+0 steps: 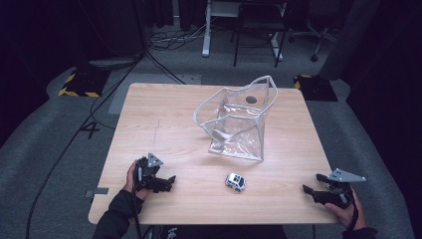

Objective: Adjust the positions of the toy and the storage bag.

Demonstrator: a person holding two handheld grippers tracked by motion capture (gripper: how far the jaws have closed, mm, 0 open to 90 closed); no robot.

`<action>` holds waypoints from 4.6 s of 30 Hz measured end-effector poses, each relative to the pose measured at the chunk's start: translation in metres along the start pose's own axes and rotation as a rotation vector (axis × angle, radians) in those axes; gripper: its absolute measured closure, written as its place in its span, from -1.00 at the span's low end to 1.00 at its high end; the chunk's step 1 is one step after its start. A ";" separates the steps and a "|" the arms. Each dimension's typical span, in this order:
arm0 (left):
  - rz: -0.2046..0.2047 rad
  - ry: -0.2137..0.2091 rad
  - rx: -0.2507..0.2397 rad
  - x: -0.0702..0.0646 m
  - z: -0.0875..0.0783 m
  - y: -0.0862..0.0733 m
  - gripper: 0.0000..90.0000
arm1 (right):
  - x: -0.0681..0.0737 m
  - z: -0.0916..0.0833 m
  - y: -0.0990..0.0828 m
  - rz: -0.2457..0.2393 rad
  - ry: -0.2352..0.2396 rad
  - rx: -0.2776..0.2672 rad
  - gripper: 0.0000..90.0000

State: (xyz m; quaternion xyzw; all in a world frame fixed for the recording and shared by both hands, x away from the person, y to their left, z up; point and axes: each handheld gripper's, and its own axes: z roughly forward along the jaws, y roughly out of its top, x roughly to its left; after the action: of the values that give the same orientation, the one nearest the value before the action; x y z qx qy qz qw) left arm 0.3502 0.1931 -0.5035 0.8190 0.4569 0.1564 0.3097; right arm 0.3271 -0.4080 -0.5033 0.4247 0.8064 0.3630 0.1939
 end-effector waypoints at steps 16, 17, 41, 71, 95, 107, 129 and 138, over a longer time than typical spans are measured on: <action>0.045 -0.025 0.002 -0.012 -0.007 -0.008 -0.99 | 0.001 0.001 0.001 -0.007 0.004 0.004 -0.52; 0.045 -0.025 0.002 -0.012 -0.007 -0.008 -0.99 | 0.001 0.001 0.001 -0.007 0.004 0.004 -0.52; 0.036 -0.032 -0.003 -0.014 -0.004 -0.006 -0.99 | 0.037 0.023 0.020 -0.137 0.151 0.009 -0.59; 0.057 -0.029 -0.005 -0.013 -0.004 -0.005 -0.99 | 0.130 0.079 0.070 -0.347 0.378 0.026 -0.67; 0.058 -0.030 -0.002 -0.013 -0.004 -0.005 -0.99 | 0.170 0.103 0.092 -0.343 0.378 0.012 -0.44; 0.062 -0.037 -0.001 -0.017 -0.001 -0.001 -0.99 | 0.166 0.101 0.091 -0.345 0.381 -0.024 0.08; 0.164 -0.130 -0.032 -0.078 0.078 0.091 -0.74 | 0.055 0.059 0.056 -0.139 0.152 -0.010 0.08; 0.194 -0.034 -0.088 -0.097 0.097 0.115 -0.37 | 0.031 0.055 0.051 -0.085 0.095 -0.020 0.08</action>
State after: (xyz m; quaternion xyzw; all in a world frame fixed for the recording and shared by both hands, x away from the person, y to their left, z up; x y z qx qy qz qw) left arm 0.4261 0.0309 -0.4997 0.8476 0.3628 0.1915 0.3366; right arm 0.3713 -0.3400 -0.5009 0.3705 0.8284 0.3822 0.1746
